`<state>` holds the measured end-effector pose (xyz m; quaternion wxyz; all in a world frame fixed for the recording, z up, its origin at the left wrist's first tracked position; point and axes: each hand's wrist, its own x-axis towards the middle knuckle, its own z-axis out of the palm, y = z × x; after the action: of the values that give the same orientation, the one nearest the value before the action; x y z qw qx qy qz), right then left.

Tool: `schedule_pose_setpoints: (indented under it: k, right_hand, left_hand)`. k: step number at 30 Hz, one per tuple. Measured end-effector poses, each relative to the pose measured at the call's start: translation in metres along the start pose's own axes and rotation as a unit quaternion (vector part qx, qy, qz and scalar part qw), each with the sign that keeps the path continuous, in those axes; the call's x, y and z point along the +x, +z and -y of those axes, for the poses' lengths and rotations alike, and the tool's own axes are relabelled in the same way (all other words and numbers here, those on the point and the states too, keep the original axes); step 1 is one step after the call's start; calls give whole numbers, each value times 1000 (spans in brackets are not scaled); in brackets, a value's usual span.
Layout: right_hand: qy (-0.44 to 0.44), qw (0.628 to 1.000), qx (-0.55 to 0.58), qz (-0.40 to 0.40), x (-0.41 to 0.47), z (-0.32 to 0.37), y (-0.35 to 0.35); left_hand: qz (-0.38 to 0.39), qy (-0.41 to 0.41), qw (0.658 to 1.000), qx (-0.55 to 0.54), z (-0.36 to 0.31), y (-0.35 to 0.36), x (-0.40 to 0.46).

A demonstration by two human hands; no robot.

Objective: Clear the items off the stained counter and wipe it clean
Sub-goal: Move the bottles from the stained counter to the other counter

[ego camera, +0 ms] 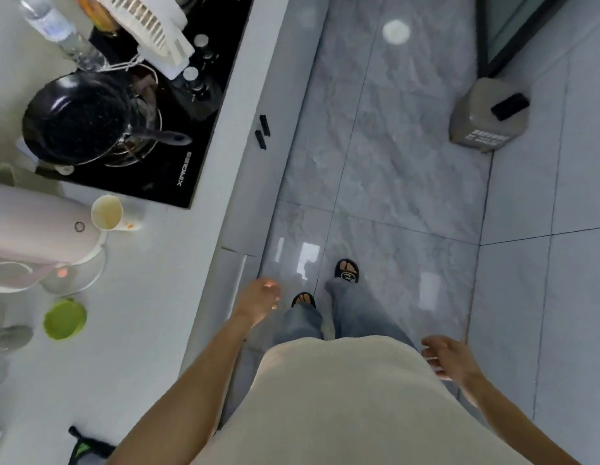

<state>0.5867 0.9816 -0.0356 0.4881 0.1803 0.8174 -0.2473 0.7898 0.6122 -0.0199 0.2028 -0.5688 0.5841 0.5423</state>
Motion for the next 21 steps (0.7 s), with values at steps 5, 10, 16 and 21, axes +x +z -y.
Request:
schedule_pose_setpoints:
  k: [5,10,16,21]
  right_hand:
    - [56,996,75,7,21,36,-25]
    - [36,996,75,14,59,117,-53]
    - [-50,998,46,8,100,233,-83]
    - [-99,993,54,19,118,341,-94]
  left_hand:
    - [-9,43,999,-2,-87,0,44]
    - [-12,28,999,28,-141,2,75]
    - [-22,-35,997,62,-170,-4,89]
    - [-20,-96,992,86,-184,-16,107]
